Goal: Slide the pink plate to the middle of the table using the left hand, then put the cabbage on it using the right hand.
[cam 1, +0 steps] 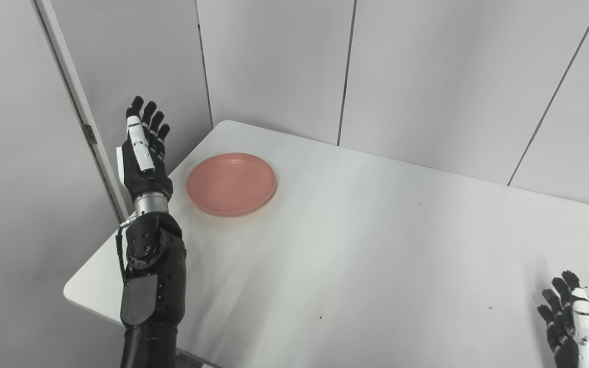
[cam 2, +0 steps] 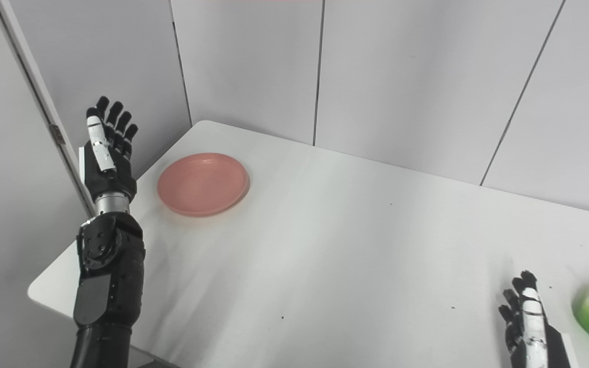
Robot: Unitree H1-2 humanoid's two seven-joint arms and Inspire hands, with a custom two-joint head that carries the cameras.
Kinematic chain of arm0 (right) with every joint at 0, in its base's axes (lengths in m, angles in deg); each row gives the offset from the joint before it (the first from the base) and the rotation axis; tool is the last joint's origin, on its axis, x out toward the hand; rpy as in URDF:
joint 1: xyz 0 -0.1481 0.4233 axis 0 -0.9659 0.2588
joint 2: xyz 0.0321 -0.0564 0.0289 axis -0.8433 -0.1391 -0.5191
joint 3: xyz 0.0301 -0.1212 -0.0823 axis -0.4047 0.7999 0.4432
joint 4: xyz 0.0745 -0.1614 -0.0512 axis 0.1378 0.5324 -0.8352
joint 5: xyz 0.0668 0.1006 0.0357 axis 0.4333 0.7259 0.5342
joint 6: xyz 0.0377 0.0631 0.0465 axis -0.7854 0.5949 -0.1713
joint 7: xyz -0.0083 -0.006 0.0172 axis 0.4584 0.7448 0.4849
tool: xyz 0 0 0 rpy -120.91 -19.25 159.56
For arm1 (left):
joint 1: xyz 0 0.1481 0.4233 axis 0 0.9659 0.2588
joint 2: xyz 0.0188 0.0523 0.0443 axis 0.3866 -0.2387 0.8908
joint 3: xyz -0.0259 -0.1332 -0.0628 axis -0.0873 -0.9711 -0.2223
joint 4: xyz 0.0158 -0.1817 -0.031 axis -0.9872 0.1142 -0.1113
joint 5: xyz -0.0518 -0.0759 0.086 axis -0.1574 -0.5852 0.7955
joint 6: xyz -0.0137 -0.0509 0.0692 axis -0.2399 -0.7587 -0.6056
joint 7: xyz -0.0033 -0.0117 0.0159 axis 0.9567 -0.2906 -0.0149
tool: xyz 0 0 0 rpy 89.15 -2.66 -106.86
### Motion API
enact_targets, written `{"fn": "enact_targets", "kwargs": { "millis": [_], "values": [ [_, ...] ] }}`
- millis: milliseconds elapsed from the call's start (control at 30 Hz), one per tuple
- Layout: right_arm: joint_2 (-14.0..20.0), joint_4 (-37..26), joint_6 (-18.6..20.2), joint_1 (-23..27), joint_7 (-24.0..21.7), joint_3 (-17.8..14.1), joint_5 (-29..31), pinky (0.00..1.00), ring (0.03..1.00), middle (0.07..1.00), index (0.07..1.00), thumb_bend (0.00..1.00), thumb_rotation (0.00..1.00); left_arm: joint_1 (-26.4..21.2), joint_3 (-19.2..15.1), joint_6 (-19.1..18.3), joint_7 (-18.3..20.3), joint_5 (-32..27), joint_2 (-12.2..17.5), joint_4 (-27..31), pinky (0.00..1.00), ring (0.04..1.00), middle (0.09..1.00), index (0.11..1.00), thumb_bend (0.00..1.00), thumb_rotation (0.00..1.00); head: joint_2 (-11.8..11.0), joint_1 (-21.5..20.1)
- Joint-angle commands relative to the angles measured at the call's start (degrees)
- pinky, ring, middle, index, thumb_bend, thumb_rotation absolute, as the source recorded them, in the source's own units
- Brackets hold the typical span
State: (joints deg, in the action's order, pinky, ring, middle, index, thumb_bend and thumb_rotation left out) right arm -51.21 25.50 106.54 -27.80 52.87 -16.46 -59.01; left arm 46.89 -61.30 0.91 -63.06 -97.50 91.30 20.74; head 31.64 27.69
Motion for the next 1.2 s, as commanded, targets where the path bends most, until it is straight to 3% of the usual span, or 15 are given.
{"fn": "enact_targets", "kwargs": {
  "millis": [0,300,1167],
  "values": [
    [-0.12,-1.86,-0.27,1.54,-0.09,-0.17,0.22,1.00,1.000,1.000,1.000,0.11,1.00,-1.52,-0.44,2.50,0.74,-0.88,2.20,0.26,0.93,0.926,0.924,0.914,0.42,1.00,0.02,0.18],
    [-0.16,-2.45,-0.13,1.41,0.03,0.28,-0.56,1.00,1.000,1.000,1.000,0.11,1.00,-1.28,-1.87,2.99,2.20,-4.64,2.98,-3.11,0.95,0.943,0.938,0.918,0.40,1.00,0.14,0.04],
    [-0.55,-3.62,0.78,1.18,0.08,0.61,-1.00,1.00,1.000,1.000,1.000,0.10,1.00,-1.81,-1.53,2.58,1.42,-5.45,4.27,-10.20,0.95,0.936,0.932,0.918,0.39,1.00,0.11,0.04]
  ]
}}
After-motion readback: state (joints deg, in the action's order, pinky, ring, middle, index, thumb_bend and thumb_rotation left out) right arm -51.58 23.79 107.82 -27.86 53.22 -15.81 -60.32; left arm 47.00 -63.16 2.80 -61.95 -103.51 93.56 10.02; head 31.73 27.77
